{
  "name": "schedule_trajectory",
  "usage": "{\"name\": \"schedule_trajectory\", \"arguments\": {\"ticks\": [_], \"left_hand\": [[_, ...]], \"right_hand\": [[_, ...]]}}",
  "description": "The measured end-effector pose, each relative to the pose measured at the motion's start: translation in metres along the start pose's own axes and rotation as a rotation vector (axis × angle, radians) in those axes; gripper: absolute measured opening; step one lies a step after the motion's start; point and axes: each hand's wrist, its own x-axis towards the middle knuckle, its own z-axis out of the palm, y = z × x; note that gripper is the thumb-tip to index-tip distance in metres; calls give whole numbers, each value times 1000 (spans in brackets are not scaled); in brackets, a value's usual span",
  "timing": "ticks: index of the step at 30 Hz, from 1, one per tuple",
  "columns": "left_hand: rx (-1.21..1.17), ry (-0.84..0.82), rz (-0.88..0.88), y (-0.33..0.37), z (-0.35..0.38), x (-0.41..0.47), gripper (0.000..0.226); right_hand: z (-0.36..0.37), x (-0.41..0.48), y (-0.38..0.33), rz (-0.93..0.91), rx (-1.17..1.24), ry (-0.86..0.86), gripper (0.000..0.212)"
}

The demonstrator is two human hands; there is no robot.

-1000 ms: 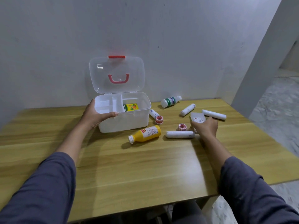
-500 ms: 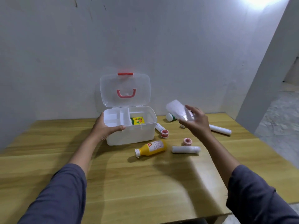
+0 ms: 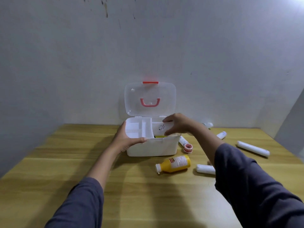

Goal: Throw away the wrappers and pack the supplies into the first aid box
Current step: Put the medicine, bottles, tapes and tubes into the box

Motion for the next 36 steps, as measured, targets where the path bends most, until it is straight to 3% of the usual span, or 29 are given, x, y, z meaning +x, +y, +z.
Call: {"name": "schedule_trajectory", "arguments": {"ticks": [5, 19, 29, 36], "left_hand": [[-8, -9, 17, -1, 2, 1, 105], [9, -16, 1, -11, 0, 8, 105], [48, -25, -23, -9, -2, 6, 106], [158, -13, -79, 4, -1, -1, 129]], "right_hand": [[17, 24, -7, -52, -95, -119, 64], [16, 31, 6, -104, -153, -119, 53], [32, 31, 2, -137, -139, -27, 48], [20, -15, 3, -148, 159, 153, 30]]}}
